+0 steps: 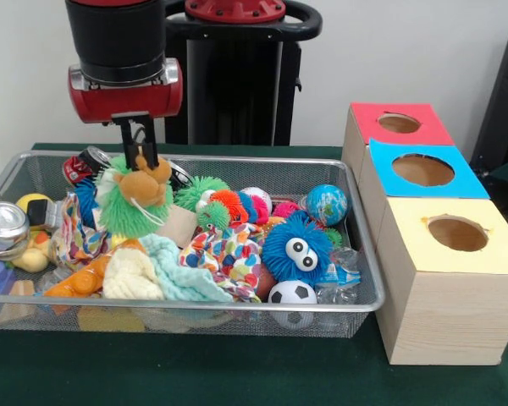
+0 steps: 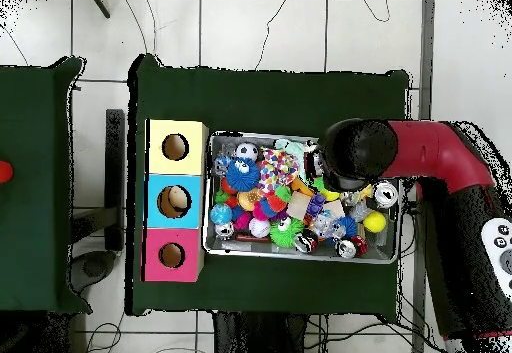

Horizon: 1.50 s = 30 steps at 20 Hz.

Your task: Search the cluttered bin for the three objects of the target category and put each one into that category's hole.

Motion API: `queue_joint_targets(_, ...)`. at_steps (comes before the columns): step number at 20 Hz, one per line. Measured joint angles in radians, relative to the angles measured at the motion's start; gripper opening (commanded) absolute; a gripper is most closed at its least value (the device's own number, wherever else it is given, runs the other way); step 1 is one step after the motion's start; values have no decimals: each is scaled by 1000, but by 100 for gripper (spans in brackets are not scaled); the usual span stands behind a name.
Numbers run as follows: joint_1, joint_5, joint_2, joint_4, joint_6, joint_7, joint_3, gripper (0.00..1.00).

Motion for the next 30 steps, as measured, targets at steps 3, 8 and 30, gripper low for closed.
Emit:
queue_joint_targets(3,7,0,1,0,0,0,-13,0)
queue_joint_targets(8,12,0,1,0,0,0,-32,0)
queue_joint_targets(30,12,21,1,-1,-9,0,-35,100)
